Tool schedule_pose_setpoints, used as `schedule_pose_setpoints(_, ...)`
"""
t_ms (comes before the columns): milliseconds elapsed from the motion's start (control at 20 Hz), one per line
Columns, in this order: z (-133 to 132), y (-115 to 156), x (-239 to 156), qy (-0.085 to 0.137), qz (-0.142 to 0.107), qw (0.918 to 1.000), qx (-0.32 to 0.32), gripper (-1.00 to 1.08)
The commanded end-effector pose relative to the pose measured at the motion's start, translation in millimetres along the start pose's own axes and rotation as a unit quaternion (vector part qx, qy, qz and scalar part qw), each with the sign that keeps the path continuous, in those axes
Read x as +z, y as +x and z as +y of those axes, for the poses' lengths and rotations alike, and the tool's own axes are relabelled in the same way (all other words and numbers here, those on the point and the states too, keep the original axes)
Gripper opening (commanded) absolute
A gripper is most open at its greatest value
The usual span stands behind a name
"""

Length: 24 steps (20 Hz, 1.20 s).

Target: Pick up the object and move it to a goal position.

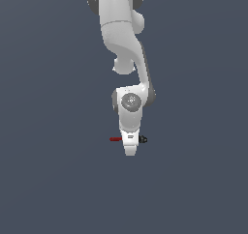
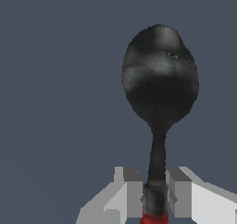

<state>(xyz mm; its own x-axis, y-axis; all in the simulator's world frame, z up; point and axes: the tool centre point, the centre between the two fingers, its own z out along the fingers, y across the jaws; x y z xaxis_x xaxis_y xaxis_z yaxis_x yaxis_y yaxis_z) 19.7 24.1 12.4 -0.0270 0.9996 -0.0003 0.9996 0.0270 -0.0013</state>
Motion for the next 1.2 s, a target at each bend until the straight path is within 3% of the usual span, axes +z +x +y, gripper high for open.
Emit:
schedule_pose_setpoints(0, -0.3, 1.3, -4.8, -0.001, 0.0, 1.0, 0.0, -1.0)
schedule_pose_setpoints(500, -8.2, 16.6, -60.2, 0.0, -0.001, 1.0, -0.001, -1.0)
schedule_pose_setpoints(1150, -24.9, 54.8, -196.2, 0.0, 0.0, 1.0, -0.001, -1.0)
